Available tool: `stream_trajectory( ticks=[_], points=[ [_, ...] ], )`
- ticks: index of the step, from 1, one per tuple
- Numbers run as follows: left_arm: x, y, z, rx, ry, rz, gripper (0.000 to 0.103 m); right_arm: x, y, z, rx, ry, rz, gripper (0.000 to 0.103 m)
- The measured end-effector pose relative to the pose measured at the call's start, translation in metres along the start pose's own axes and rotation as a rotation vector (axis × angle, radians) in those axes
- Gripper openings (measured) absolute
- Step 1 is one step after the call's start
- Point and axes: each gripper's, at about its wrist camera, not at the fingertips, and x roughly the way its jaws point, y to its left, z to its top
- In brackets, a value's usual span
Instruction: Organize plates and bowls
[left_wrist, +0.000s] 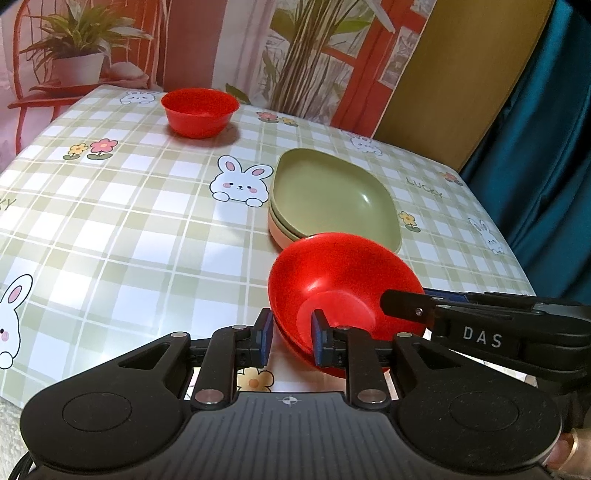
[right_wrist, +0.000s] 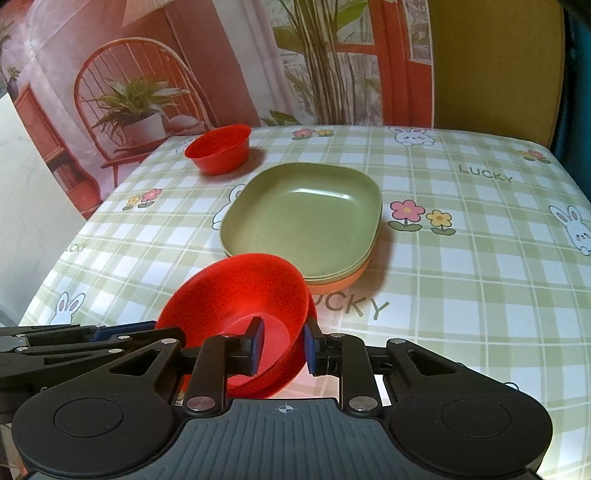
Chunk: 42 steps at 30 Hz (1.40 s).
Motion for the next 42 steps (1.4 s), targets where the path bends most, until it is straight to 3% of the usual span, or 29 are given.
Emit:
stream_trajectory(
  ticks=[5, 15, 22, 31, 42],
  points=[
    [0.0, 0.001, 0.0, -0.01, -0.007, 0.007, 0.031, -0.001, -0.002, 0.0, 0.005, -0.001, -0.008, 0.026],
    [-0.012, 0.017, 0.013, -0.059, -0.068, 0.028, 0.031, -0.011, 0.001, 0.012, 0.0, -0.051, -0.009, 0.027],
    [-0.027, 0.039, 0.034, -0.053, -0.129, 0.096, 0.031, -0.008, 0.014, 0.034, -0.023, -0.069, 0.009, 0.027],
    [-0.059, 0.088, 0.076, -0.072, -0.198, 0.183, 0.031, 0.017, 0.069, 0.07, -0.103, -0.082, 0.08, 0.028],
    [-0.082, 0.146, 0.135, -0.043, -0.248, 0.348, 0.034, 0.067, 0.144, 0.132, -0.173, -0.143, 0.154, 0.029]
  ],
)
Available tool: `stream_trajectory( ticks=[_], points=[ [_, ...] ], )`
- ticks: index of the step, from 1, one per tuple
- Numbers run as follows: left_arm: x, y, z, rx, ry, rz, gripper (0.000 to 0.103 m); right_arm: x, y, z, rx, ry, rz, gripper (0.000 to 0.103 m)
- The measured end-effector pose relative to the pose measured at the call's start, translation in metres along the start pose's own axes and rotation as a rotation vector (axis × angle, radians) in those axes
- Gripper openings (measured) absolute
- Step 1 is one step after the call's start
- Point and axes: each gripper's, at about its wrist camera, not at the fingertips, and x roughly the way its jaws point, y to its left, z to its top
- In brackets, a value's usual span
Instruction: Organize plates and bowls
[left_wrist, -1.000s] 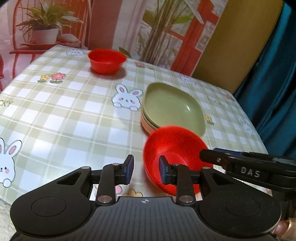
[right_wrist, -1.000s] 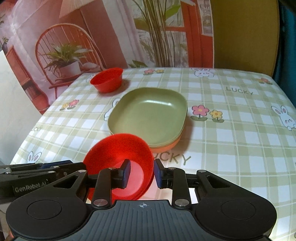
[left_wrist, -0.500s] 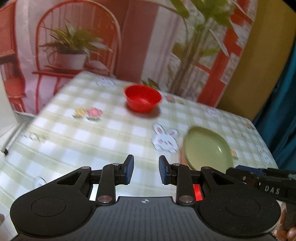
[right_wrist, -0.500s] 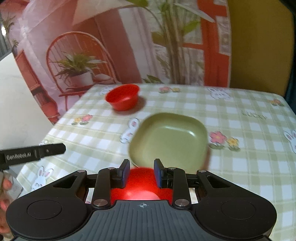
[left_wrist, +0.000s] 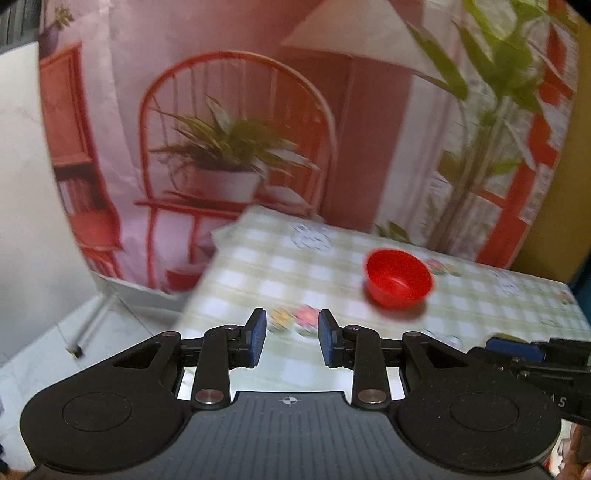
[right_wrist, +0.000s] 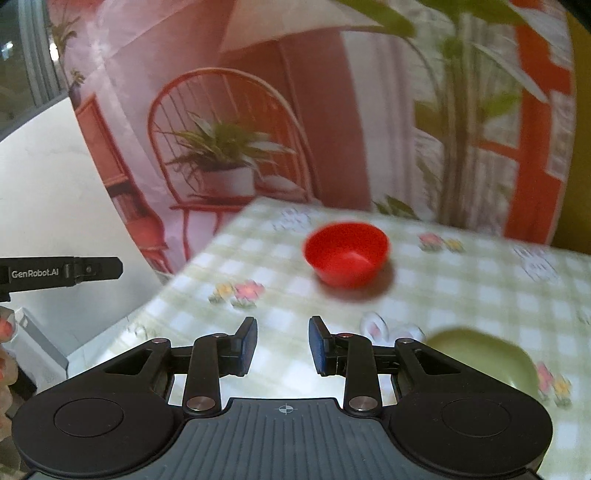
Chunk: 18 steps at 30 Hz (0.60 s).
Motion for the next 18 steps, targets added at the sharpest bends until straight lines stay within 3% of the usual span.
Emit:
stream_trajectory(
  ticks=[5, 9, 13, 18],
  points=[
    [0.022, 0.023, 0.019, -0.024, -0.009, 0.018, 0.038, 0.041, 0.005, 0.022, -0.061, -0.004, -0.026, 0.029],
    [0.055, 0.024, 0.026, -0.032, 0.008, -0.003, 0.039, 0.072, -0.014, 0.035, -0.036, 0.012, -0.064, 0.029],
    [0.094, 0.013, 0.034, -0.072, 0.047, -0.07, 0.039, 0.102, -0.041, 0.046, 0.019, 0.036, -0.104, 0.029],
    [0.138, -0.015, 0.041, -0.042, 0.071, -0.148, 0.04, 0.134, -0.069, 0.054, 0.06, 0.064, -0.175, 0.029]
  ],
)
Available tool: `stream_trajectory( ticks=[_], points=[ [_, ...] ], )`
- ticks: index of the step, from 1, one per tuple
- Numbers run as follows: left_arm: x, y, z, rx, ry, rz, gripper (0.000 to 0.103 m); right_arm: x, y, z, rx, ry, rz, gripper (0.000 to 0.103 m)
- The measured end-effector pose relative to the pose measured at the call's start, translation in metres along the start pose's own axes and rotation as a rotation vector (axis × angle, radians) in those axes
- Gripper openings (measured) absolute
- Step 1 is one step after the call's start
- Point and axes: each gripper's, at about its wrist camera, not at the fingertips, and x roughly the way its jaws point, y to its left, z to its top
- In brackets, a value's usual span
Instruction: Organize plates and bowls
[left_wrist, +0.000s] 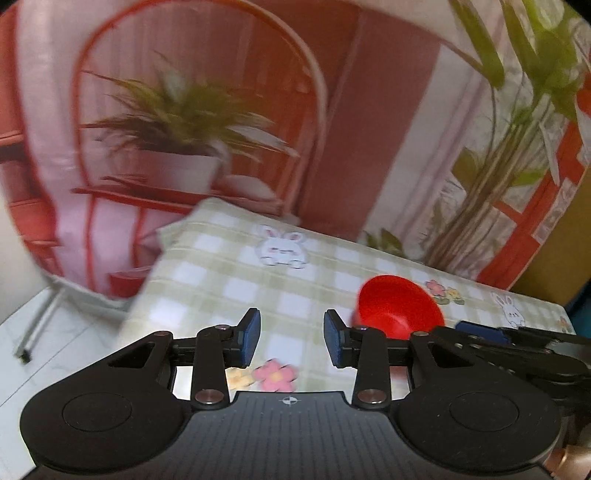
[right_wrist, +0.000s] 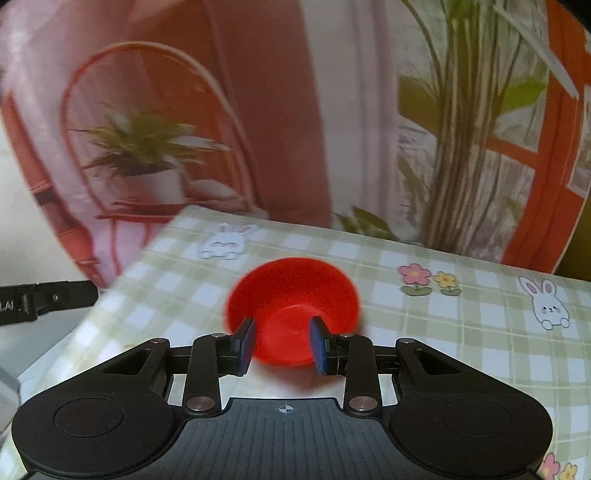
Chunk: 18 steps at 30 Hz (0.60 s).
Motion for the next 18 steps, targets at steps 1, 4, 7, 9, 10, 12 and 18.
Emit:
stream_trajectory(
  ticks=[1, 4, 7, 9, 10, 12, 18],
  points=[
    [0.01, -0.004, 0.0, 0.005, 0.008, -0.015, 0.04, 0.007, -0.004, 0.002, 0.007, 0.006, -0.019, 0.029],
    [0.035, -0.013, -0.002, 0.013, 0.025, -0.053, 0.042, 0.023, -0.016, 0.004, 0.031, 0.022, -0.046, 0.029],
    [0.058, -0.019, -0.003, 0.018, 0.037, -0.085, 0.042, 0.038, -0.024, 0.007, 0.034, 0.046, -0.066, 0.029],
    [0.071, -0.024, -0.003, 0.02, 0.046, -0.095, 0.042, 0.045, -0.028, 0.008, 0.038, 0.058, -0.068, 0.029],
    [0.076, -0.026, -0.003, 0.022, 0.049, -0.1, 0.042, 0.047, -0.029, 0.008, 0.04, 0.063, -0.069, 0.029],
    [0.086, -0.03, -0.003, 0.027, 0.055, -0.11, 0.043, 0.053, -0.03, 0.008, 0.041, 0.073, -0.059, 0.029],
    [0.11, -0.038, -0.008, 0.044, 0.093, -0.128, 0.046, 0.065, -0.034, 0.01, 0.08, 0.094, -0.03, 0.029]
  ],
)
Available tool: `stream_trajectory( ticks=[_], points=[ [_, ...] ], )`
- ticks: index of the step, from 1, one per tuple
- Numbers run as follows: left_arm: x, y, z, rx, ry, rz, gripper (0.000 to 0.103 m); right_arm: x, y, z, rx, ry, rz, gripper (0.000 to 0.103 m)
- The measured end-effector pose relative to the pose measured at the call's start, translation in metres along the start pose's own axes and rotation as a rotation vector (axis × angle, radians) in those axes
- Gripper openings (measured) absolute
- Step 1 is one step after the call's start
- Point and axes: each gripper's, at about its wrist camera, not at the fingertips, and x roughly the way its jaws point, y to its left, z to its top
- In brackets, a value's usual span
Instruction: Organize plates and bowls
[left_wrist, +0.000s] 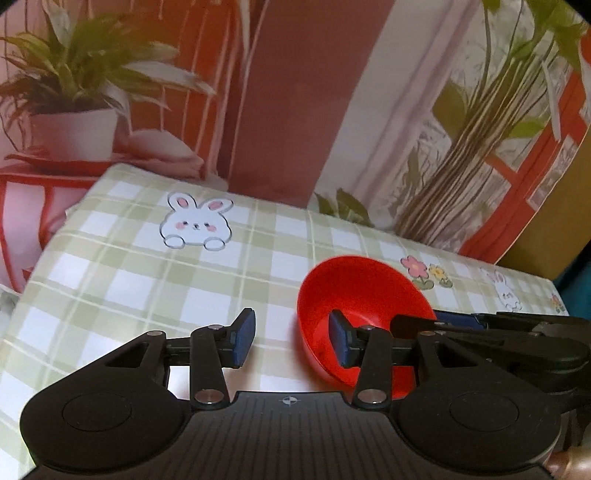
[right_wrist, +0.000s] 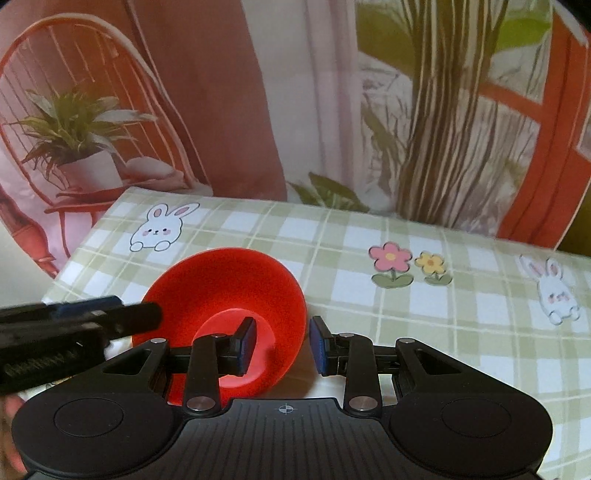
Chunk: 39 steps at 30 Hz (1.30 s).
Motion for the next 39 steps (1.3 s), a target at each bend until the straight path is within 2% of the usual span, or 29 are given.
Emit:
stream_trajectory(
  ticks=[7, 8, 10, 13, 20, 28, 39],
  points=[
    [0.014, -0.001, -0.006, -0.014, 0.032, -0.002, 0.042, 0.008, -0.006, 0.002, 0.051, 0.04, 0.03, 0.027],
    [0.015, 0.0, -0.006, -0.02, 0.033, -0.004, 0.04, 0.009, -0.006, 0.001, 0.057, 0.046, 0.033, 0.025],
    [0.016, 0.001, -0.006, -0.036, 0.038, -0.007, 0.025, 0.009, -0.007, 0.002, 0.072, 0.052, 0.037, 0.021],
    [0.014, 0.001, -0.007, -0.042, 0.031, -0.018, 0.012, 0.006, -0.006, 0.002, 0.084, 0.057, 0.055, 0.018],
    [-0.006, 0.001, -0.015, -0.029, 0.018, 0.026, 0.012, -0.008, 0.004, -0.004, 0.108, 0.066, 0.088, 0.017],
    [-0.053, 0.007, -0.027, 0.002, 0.001, 0.09, 0.012, -0.04, 0.029, -0.02, 0.106, 0.062, 0.141, 0.018],
    [-0.116, 0.012, -0.049, -0.012, -0.019, 0.154, 0.012, -0.089, 0.055, -0.048, 0.095, 0.056, 0.201, 0.018]
  ],
)
